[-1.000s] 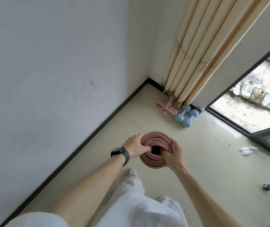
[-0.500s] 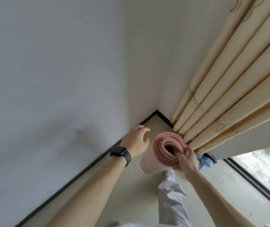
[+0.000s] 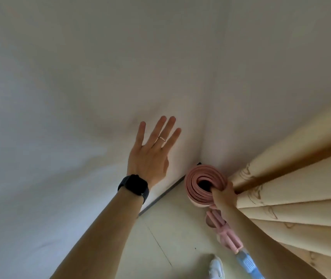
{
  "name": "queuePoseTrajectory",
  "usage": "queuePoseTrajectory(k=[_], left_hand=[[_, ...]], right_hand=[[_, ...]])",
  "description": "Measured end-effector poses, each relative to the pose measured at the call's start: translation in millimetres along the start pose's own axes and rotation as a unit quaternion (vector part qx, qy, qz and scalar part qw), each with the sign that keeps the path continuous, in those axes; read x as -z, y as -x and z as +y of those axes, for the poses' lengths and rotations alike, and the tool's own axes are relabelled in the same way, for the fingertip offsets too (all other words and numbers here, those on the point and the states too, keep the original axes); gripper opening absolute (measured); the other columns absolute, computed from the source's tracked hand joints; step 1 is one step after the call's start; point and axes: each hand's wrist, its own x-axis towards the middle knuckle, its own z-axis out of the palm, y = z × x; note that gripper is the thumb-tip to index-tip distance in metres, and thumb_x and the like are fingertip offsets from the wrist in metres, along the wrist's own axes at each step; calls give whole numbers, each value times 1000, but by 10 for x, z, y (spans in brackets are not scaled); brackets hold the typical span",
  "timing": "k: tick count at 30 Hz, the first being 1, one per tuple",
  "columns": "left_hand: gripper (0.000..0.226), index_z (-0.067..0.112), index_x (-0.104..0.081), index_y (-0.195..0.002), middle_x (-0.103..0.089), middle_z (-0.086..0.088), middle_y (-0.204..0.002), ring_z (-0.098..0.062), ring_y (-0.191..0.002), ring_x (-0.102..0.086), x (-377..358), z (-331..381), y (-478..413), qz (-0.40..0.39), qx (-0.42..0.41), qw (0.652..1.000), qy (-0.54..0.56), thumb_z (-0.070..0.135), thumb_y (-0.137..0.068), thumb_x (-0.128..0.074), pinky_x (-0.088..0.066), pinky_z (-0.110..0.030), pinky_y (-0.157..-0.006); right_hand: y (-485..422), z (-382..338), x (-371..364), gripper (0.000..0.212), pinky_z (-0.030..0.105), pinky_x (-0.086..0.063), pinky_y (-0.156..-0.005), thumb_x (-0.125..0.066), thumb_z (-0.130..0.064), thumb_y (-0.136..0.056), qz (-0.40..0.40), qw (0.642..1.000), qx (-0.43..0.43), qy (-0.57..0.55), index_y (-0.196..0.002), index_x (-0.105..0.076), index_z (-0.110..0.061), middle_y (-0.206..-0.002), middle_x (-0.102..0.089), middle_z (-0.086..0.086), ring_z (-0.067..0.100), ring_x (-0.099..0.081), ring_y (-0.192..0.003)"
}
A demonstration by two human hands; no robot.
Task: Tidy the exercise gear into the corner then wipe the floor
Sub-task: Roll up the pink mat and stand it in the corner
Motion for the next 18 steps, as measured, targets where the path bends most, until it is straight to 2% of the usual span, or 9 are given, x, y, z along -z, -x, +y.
queuePoseTrajectory(k=[3,6,9,10,12,14,16,18], left_hand=[[86,22,-7,-159,6,0,-166,-18,-153,4,-227,-129,-108,-1,39,998,-49,44,-90,-53,18,-50,-118],[87,22,-1,-159,5,4,-166,-15,-153,-2,-409,-230,-94,19,18,993,-114,50,-90,-48,21,-45,-118],[86,24,-2,-159,1,6,-166,-12,-152,-5,-506,-221,-115,41,8,987,-155,53,-90,-45,20,-46,-118],[86,24,-2,-159,1,6,-166,-10,-152,-5,-522,-216,-129,42,5,985,-165,53,-90,-45,20,-47,-118],[86,24,-2,-159,1,6,-166,-9,-152,-3,-538,-219,-130,43,-1,985,-169,53,-90,-45,20,-48,-118],[87,24,-3,-159,1,6,-166,-9,-151,-2,-556,-234,-125,46,-3,983,-176,53,-90,-46,20,-49,-118],[86,24,-4,-159,0,6,-166,-9,-151,-2,-572,-242,-122,52,-6,980,-190,53,-89,-46,19,-50,-118],[85,25,-4,-159,-1,7,-166,-8,-151,-2,-592,-245,-119,59,-12,977,-207,53,-90,-45,18,-50,-119]], right_hand=[[-516,-159,-80,74,55,-60,-78,-68,-26,-84,2,1000,-12,-7,-149,-33,-26,-139,-52,9,42,-59,-115],[-816,-303,-137,81,52,-55,-93,-72,-37,-83,2,1000,-21,-13,-150,-28,-26,-141,-52,11,39,-57,-119],[-1035,-492,-202,87,56,-54,-93,-73,-46,-80,-8,999,-37,-11,-151,-25,-29,-139,-51,9,39,-56,-120],[-1082,-566,-237,86,57,-56,-88,-73,-44,-79,-24,998,-57,-1,-149,-25,-30,-139,-50,10,41,-57,-117],[-1107,-703,-312,75,56,-60,-73,-67,-23,-82,-39,997,-67,-7,-147,-29,-26,-134,-51,11,43,-61,-109],[-1089,-811,-373,66,53,-62,-65,-58,-9,-85,-18,998,-53,-13,-146,-34,-22,-131,-53,12,44,-65,-100],[-1093,-850,-378,65,51,-62,-67,-56,-12,-85,13,999,-32,3,-145,-36,-24,-126,-56,12,42,-68,-88],[-1124,-844,-333,66,49,-62,-73,-57,-22,-84,32,999,-13,30,-146,-34,-29,-119,-60,10,38,-69,-79]])
